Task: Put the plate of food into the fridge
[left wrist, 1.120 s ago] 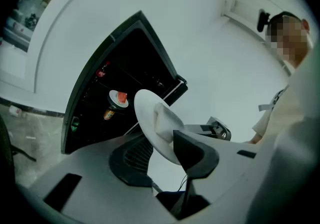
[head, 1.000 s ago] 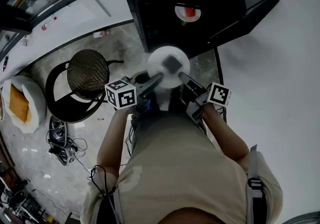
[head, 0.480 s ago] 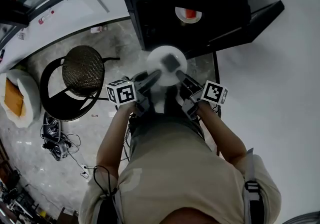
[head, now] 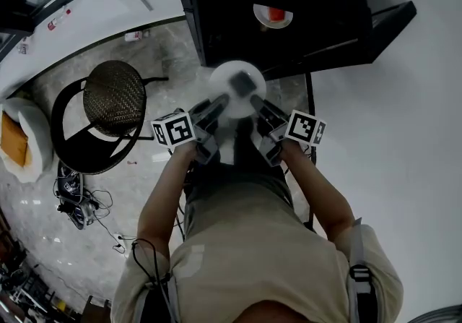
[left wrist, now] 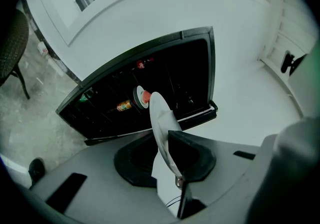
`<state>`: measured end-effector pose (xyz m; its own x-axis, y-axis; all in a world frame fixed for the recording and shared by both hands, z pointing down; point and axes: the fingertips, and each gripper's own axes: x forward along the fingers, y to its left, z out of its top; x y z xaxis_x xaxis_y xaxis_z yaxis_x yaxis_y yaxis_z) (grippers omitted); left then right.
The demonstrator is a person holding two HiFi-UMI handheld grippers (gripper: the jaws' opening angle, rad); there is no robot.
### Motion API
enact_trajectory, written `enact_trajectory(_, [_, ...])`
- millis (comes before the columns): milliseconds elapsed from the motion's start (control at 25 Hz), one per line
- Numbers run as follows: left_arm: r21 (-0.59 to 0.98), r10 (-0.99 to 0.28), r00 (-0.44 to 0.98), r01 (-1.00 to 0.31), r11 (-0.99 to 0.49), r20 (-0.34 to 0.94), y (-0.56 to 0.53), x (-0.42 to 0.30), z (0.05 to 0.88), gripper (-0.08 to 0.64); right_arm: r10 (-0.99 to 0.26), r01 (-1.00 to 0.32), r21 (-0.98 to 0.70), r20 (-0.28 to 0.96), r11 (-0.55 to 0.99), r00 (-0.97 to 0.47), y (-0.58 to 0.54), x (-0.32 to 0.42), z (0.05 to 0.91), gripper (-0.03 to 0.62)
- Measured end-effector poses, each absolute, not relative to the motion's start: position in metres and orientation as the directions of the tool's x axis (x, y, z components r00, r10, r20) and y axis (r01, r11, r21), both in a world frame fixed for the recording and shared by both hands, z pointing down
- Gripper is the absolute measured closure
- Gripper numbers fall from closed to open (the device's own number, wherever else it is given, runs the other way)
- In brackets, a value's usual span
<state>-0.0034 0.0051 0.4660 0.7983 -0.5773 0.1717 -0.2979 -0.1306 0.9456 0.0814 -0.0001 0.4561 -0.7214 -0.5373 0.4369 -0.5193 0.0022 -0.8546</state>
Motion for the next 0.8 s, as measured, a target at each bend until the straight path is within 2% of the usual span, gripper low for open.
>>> enact_trajectory(560, [0.992, -0.661, 0.747, -0.123, -0.040, 0.066, -0.011, -0.009, 0.488, 0.522, -0.503, -0.568, -0.821, 0.466, 0.061, -0.728, -0.018, 0.077, 0.482, 0.561])
enact_trajectory(800, [0.993, -0.675, 0.737, -0.106, -0.043, 0.049, -0.023, -0.007, 0.501, 0.525, -0.500, -0.582, -0.810, 0.475, 0.072, -0.724, -0.028, 0.080, 0.498, 0.557])
